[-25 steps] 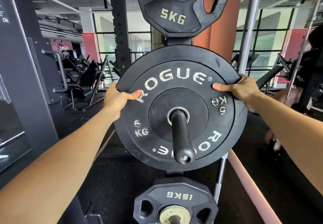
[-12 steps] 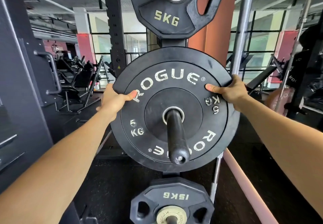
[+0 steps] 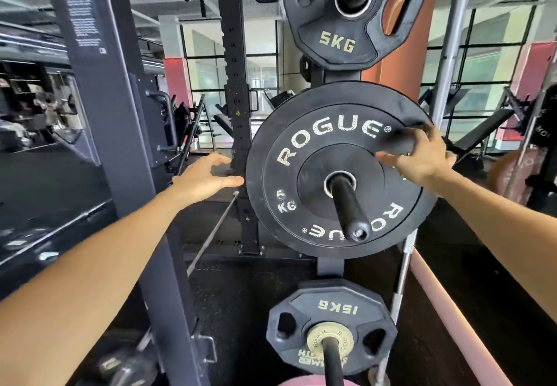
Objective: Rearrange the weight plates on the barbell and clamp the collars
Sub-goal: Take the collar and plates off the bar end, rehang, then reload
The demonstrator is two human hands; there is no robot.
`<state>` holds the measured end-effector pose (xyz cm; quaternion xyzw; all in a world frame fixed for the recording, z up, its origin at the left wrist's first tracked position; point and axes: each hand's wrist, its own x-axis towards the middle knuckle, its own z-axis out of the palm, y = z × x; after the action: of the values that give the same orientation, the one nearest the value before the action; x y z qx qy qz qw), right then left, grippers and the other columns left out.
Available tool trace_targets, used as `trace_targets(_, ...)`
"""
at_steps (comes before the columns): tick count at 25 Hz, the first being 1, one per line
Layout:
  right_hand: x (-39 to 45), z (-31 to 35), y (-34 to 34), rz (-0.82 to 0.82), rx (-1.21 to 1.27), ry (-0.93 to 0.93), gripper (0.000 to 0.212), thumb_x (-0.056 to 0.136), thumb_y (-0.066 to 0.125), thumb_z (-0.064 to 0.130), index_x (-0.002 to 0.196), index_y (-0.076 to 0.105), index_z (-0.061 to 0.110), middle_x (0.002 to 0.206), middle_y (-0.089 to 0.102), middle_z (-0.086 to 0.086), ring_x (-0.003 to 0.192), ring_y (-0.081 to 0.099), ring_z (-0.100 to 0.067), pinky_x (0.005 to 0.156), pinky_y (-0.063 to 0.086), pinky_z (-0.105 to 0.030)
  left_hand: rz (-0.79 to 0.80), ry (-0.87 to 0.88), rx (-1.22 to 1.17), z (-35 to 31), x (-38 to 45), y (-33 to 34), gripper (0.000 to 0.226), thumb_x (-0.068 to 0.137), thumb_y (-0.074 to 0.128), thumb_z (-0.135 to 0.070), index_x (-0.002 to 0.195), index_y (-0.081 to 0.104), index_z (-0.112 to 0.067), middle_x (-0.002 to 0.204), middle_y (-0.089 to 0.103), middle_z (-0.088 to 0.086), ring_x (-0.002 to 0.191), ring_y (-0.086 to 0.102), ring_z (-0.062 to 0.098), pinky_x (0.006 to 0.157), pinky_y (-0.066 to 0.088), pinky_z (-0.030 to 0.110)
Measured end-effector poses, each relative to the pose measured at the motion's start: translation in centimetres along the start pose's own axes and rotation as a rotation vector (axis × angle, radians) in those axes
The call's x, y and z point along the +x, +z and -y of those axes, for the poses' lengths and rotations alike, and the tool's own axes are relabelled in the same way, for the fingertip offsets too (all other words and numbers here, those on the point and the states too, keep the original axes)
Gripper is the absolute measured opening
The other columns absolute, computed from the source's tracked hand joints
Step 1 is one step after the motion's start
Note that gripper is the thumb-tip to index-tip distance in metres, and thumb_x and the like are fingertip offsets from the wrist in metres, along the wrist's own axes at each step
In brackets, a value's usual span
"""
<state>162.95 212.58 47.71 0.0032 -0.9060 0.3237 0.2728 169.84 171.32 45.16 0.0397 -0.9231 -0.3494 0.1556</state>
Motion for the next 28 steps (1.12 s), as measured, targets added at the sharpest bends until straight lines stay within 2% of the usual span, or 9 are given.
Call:
trace_targets(2,-1.8,2.9,1.0,0.083,-0.040,-0.074,0.086,0.070,0.071,0.068,0.141,0.044,0.027,0.156,0.026,0.001,0.142,0.028,-0.025,0.114,0.014,-0.048,-0.013,-0.005,-0.032,2.2,-1.8,-2.5,0.075,0.068,0.074,-0.068,0.134,0.050,-0.042,0.149,0.044,-0.011,0.138,0.039,0.019,0.114,0.027,0.046)
trace_targets(4,-3.6,6.1,2.1,0.169,-0.040,-0.117,0.081,0.070,0.068,0.070,0.137,0.047,0.029,0.151,0.032,0.000,0.139,0.033,-0.026,0.112,0.014,-0.050,-0.027,0.007,-0.064,4.3,-3.3,-4.7,0.070,0.074,0.077,-0.059,0.135,0.050,-0.038,0.147,0.045,-0.009,0.135,0.041,0.018,0.105,0.033,0.035)
trace_targets(6,-6.1,10.1,3.6,0.233,-0.028,-0.143,0.077,0.070,0.069,0.069,0.134,0.049,0.032,0.147,0.036,0.001,0.136,0.037,-0.025,0.110,0.015,-0.050,-0.041,0.005,-0.059,7.0,-5.2,-7.9,0.069,0.075,0.077,-0.058,0.134,0.050,-0.038,0.146,0.046,-0.009,0.133,0.043,0.017,0.102,0.035,0.035)
trace_targets(10,-12.2,19.0,7.3,0.332,0.061,-0.172,0.077,0.073,0.069,0.066,0.138,0.047,0.031,0.148,0.034,0.003,0.134,0.040,-0.025,0.111,0.021,-0.048,-0.062,-0.008,-0.058,13.7,-8.7,-15.5,0.074,0.069,0.076,-0.064,0.134,0.050,-0.040,0.143,0.048,-0.013,0.134,0.042,0.016,0.108,0.037,0.046)
trace_targets(12,-15.3,22.9,8.8,0.365,0.154,-0.187,0.079,0.076,0.073,0.057,0.141,0.046,0.021,0.146,0.038,-0.004,0.129,0.044,-0.024,0.110,0.031,-0.040,-0.061,0.016,-0.071,16.4,-9.9,-19.0,0.071,0.069,0.077,-0.061,0.132,0.052,-0.040,0.137,0.050,-0.015,0.128,0.044,0.013,0.100,0.040,0.038)
trace_targets(15,-20.7,28.9,11.6,0.378,0.239,-0.193,0.069,0.078,0.077,0.045,0.134,0.054,0.013,0.121,0.057,-0.001,0.105,0.052,-0.015,0.089,0.037,-0.025,-0.025,0.066,-0.069,21.0,-12.1,-24.5,0.070,0.063,0.075,-0.067,0.125,0.053,-0.044,0.126,0.050,-0.022,0.116,0.044,0.006,0.092,0.035,0.031)
trace_targets(19,-25.5,35.5,15.1,0.406,0.284,-0.142,0.058,0.076,0.080,0.042,0.123,0.060,0.013,0.115,0.065,0.000,0.109,0.060,-0.022,0.090,0.043,-0.029,0.019,0.077,-0.075,26.5,-14.1,-29.9,0.064,0.059,0.072,-0.071,0.117,0.052,-0.052,0.121,0.047,-0.028,0.113,0.042,0.001,0.091,0.034,0.028)
trace_targets(25,-28.2,40.4,20.2,0.440,0.239,-0.129,0.070,0.077,0.079,0.041,0.135,0.053,0.012,0.127,0.061,-0.003,0.116,0.058,-0.021,0.105,0.042,-0.033,0.030,0.053,-0.044,32.4,-12.9,-33.5,0.070,0.064,0.072,-0.072,0.126,0.052,-0.047,0.135,0.046,-0.018,0.116,0.044,0.007,0.092,0.034,0.031)
trace_targets(28,-27.4,41.4,23.7,0.438,0.249,-0.134,0.063,0.079,0.079,0.038,0.131,0.056,0.012,0.114,0.065,0.003,0.098,0.062,-0.007,0.086,0.043,-0.015,0.039,0.027,-0.065,34.8,-10.9,-33.3,0.065,0.066,0.074,-0.069,0.124,0.052,-0.048,0.143,0.046,-0.013,0.118,0.046,0.010,0.093,0.035,0.032)
